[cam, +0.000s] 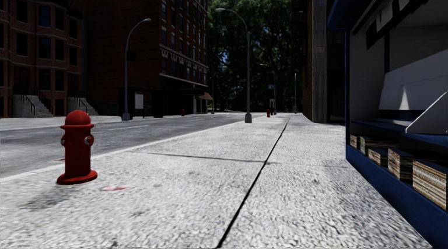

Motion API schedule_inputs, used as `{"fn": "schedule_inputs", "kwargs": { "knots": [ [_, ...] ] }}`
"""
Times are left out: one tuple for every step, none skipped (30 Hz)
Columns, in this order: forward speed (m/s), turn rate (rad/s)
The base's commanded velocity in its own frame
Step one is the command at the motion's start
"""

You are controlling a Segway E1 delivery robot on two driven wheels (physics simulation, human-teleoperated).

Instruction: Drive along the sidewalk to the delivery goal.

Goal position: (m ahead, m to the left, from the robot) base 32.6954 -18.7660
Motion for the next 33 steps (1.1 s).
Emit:
{"fn": "schedule_inputs", "kwargs": {
  "knots": [
    [2.0,-0.4],
    [2.0,-0.4],
    [2.0,-0.4],
    [2.0,-0.4],
    [2.0,-0.4],
    [2.0,-0.4],
    [2.0,-0.4],
    [2.0,-0.4],
    [2.0,-0.4],
    [2.0,-0.36],
    [2.0,-0.28],
    [2.0,-0.22],
    [2.0,-0.14],
    [2.0,-0.14],
    [2.0,-0.07],
    [2.0,0.0],
    [2.0,0.0],
    [2.0,0.0],
    [2.0,0.0],
    [2.0,0.0],
    [2.0,0.0],
    [2.0,0.0],
    [2.0,0.0],
    [2.0,0.0],
    [2.0,0.0],
    [2.0,0.0],
    [2.0,0.0],
    [2.0,0.0],
    [2.0,0.0],
    [2.0,0.0],
    [2.0,0.0],
    [2.0,0.0],
    [2.0,0.0]
  ]
}}
